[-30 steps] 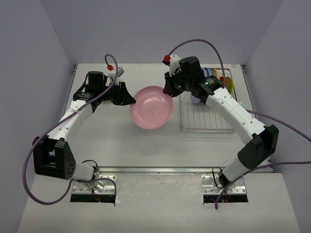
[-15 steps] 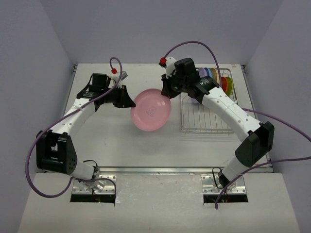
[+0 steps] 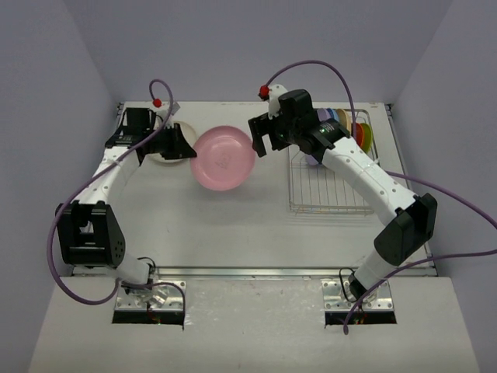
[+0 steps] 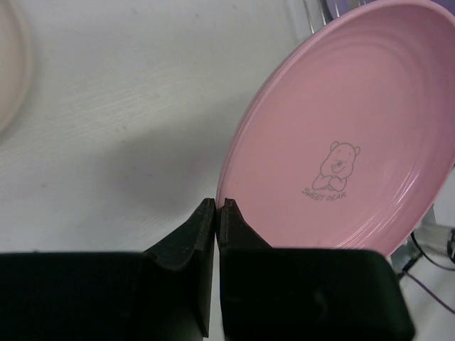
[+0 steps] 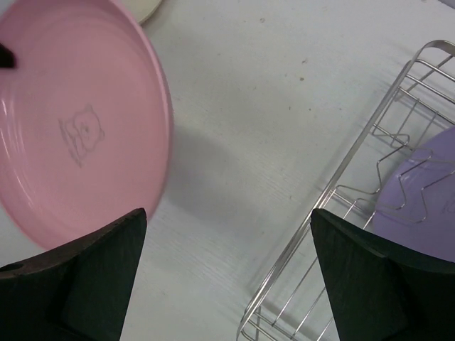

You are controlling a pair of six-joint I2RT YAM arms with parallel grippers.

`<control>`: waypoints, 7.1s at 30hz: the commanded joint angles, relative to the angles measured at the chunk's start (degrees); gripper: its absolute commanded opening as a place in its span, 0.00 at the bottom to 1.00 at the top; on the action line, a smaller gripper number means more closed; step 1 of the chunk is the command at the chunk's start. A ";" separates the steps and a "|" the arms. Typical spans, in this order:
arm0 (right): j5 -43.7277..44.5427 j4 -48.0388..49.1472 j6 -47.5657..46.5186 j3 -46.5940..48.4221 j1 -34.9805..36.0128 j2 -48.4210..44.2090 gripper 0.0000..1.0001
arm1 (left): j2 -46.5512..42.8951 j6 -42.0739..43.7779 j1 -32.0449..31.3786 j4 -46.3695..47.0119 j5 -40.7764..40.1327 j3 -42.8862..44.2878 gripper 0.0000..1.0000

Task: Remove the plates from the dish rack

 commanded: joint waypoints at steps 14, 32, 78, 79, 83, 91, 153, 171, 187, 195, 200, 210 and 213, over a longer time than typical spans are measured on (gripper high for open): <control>8.07 1.99 -1.90 -1.69 -0.48 -3.73 0.99 | 23.42 -5.36 15.53 -2.04 -17.10 25.62 0.00; 6.95 1.20 -1.20 -7.41 -10.47 -6.50 0.99 | 38.14 -5.54 19.16 -1.22 -17.90 33.27 0.00; 42.31 8.68 -9.98 6.84 -13.10 18.83 0.41 | -0.80 4.22 11.45 3.87 -31.34 10.16 0.70; 42.82 9.55 -11.14 6.42 -13.04 18.96 0.41 | -0.68 4.09 11.45 3.99 -31.13 9.79 0.70; 43.21 11.19 -12.44 4.81 -13.07 17.80 0.39 | -0.33 3.98 11.45 4.43 -30.96 8.98 0.70; 40.98 10.57 -13.21 4.58 -11.78 14.56 0.38 | 0.09 3.69 11.45 4.66 -30.11 9.21 0.70; 49.72 35.08 -39.27 -1.22 -11.17 17.20 0.02 | -0.39 2.66 11.45 4.96 -28.68 8.69 0.82; 44.19 24.29 -34.31 7.36 -10.29 10.05 0.00 | -1.40 1.88 11.54 4.98 -24.08 10.93 1.00; 5.35 7.68 -6.13 5.27 -10.29 -5.89 0.00 | -6.22 0.38 4.10 5.19 -1.23 8.43 0.95; -5.20 10.35 -1.09 -1.84 -8.72 -8.50 0.00 | -5.59 6.16 -4.80 0.25 0.40 8.96 0.88; -4.36 11.13 -2.47 -3.50 -5.77 -8.37 0.00 | -4.80 6.02 -8.06 0.05 0.78 8.40 0.82; -8.58 10.43 0.39 -2.89 -4.49 -7.89 0.00 | -0.27 6.15 -12.98 -1.75 -3.74 10.68 0.59; -8.79 10.47 0.97 -3.24 -4.47 -8.03 0.00 | 1.39 5.81 -12.98 -2.95 -3.33 11.72 0.41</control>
